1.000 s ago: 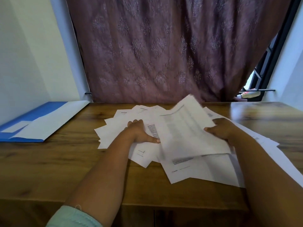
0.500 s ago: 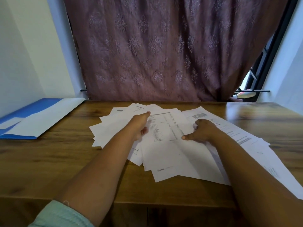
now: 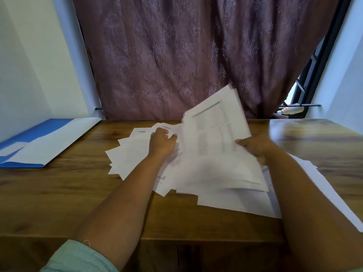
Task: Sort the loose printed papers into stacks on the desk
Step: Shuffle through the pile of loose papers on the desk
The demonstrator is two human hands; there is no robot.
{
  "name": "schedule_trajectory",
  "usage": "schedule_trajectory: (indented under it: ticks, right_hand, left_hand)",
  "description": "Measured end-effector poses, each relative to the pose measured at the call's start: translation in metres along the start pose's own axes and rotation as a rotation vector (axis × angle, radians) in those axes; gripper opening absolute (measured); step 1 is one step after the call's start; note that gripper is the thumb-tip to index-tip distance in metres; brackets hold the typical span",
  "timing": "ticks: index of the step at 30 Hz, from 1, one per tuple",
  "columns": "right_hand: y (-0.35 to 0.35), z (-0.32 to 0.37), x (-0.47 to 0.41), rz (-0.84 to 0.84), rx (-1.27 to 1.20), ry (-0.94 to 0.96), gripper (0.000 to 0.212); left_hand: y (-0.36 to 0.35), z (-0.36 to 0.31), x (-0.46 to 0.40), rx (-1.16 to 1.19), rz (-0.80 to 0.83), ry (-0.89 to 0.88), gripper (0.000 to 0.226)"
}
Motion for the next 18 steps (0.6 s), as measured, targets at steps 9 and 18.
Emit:
schedule_trajectory:
  ticks: [9,18]
  right_hand:
    - [0.080,-0.032,-0.012,-0.242,-0.345,-0.170,0.038]
    - [0.055,-0.017,-0.022,0.212,0.192,-0.022,0.039]
  left_hand:
    - [-0.040,0.011,0.020,-0.843,0.322,-0.254,0.091]
    - [-0.023,0.013,0.008,-0.712,0.419,-0.326,0.065]
Point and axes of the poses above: each hand's wrist, its own x-axis away from the middle knuckle, its own y-axis out of the back of the hand, z = x × y, the point moved 3 cm from there along -x, towards the middle knuckle, and after that the axes turned 7 degrees about y, right-handed, at the moved point
